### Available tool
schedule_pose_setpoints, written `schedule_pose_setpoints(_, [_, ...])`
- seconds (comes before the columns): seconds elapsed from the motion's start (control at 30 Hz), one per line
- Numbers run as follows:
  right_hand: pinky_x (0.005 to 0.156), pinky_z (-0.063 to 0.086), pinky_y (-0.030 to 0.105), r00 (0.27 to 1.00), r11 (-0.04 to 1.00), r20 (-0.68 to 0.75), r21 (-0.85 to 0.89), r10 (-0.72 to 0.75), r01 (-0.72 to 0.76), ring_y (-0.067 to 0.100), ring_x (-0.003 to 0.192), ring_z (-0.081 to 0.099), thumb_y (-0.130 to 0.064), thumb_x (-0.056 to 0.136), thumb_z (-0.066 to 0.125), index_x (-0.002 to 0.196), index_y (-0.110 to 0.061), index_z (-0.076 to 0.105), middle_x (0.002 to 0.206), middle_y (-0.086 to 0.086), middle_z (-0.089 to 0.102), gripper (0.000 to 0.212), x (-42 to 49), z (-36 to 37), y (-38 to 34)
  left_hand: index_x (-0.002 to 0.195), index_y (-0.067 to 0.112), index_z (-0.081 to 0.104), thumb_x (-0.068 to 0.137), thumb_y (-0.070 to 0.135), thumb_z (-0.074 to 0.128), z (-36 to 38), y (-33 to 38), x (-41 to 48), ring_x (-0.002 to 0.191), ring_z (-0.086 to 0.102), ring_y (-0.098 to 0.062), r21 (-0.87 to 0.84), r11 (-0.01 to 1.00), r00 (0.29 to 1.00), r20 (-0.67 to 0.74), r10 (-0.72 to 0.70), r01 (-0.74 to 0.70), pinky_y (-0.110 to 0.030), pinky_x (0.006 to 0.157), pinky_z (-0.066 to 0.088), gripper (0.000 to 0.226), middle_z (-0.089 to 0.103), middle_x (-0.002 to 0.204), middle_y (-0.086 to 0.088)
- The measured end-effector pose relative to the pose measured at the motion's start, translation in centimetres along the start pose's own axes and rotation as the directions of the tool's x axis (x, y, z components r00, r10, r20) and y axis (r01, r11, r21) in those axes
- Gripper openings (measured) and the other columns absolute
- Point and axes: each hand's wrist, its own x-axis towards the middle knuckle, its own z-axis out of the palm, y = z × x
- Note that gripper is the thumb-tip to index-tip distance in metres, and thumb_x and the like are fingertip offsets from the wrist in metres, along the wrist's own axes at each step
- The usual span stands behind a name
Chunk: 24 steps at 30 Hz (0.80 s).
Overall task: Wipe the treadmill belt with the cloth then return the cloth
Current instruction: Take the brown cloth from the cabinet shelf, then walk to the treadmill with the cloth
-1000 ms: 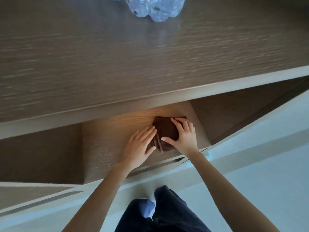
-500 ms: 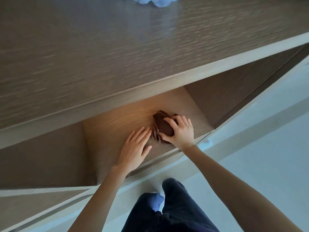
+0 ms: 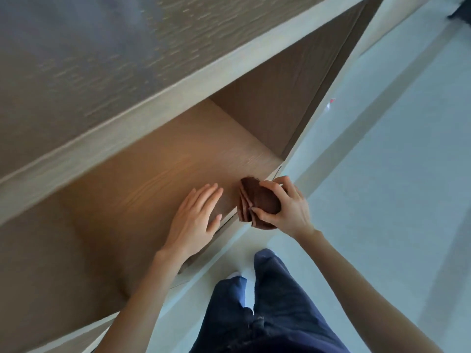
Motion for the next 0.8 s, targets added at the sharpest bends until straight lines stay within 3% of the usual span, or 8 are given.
schedule_pose_setpoints(0.17, [0.060,0.048,0.028,0.971,0.973,-0.063,-0.026,0.229,-0.231,0.016,0.071,0.054,-0.052,0.073,0.065,0.110,-0.029,0.064,0.111,0.000,0.055,0.043,-5.6,-3.6,2.4,0.141,0.009,0.043,0.093,0.031,0.040,1.5,3.3,2.6,0.138,0.033,-0.020,-0.020,0.980,0.975,0.091,0.201,-0.200,-0.038,0.116,0.019,0.053,0.042,0.146,-0.006])
schedule_pose_setpoints(0.33, [0.065,0.051,0.031,0.881,0.890,-0.163,-0.039,0.443,-0.455,0.023,0.076,0.061,-0.051,0.069,0.064,0.099,-0.020,0.071,0.096,-0.003,0.063,0.043,-11.7,-6.0,4.1,0.138,0.008,0.047,0.087,0.026,0.064,4.3,7.5,4.3,0.134,0.039,-0.023,-0.044,0.917,0.899,0.184,0.397,-0.396,-0.039,0.114,0.024,0.056,0.047,0.142,-0.009])
schedule_pose_setpoints(0.5, [0.065,0.050,0.029,0.770,0.784,-0.223,-0.038,0.598,-0.620,0.023,0.077,0.062,-0.053,0.069,0.063,0.099,-0.021,0.069,0.094,-0.004,0.063,0.044,-18.0,-8.5,4.7,0.136,0.007,0.049,0.089,0.035,0.060,6.8,12.8,5.4,0.131,0.044,-0.026,-0.074,0.838,0.791,0.295,0.536,-0.541,-0.043,0.112,0.028,0.056,0.052,0.137,-0.011])
schedule_pose_setpoints(0.67, [0.064,0.042,0.025,0.649,0.672,-0.327,-0.054,0.687,-0.738,0.021,0.072,0.058,-0.053,0.069,0.062,0.098,-0.025,0.066,0.092,-0.006,0.061,0.040,-24.4,-11.7,5.0,0.134,0.009,0.052,0.089,0.046,0.036,8.7,19.1,5.3,0.126,0.049,-0.025,-0.102,0.751,0.672,0.380,0.635,-0.652,-0.040,0.110,0.024,0.060,0.055,0.134,-0.009])
schedule_pose_setpoints(0.8, [0.065,0.044,0.026,0.545,0.577,-0.415,-0.056,0.729,-0.815,0.020,0.072,0.057,-0.053,0.071,0.063,0.099,-0.024,0.067,0.092,-0.006,0.061,0.041,-30.2,-15.0,5.1,0.134,0.012,0.052,0.089,0.049,0.036,11.0,24.8,3.9,0.125,0.050,-0.025,-0.140,0.657,0.552,0.429,0.715,-0.741,-0.041,0.109,0.027,0.061,0.055,0.134,-0.008])
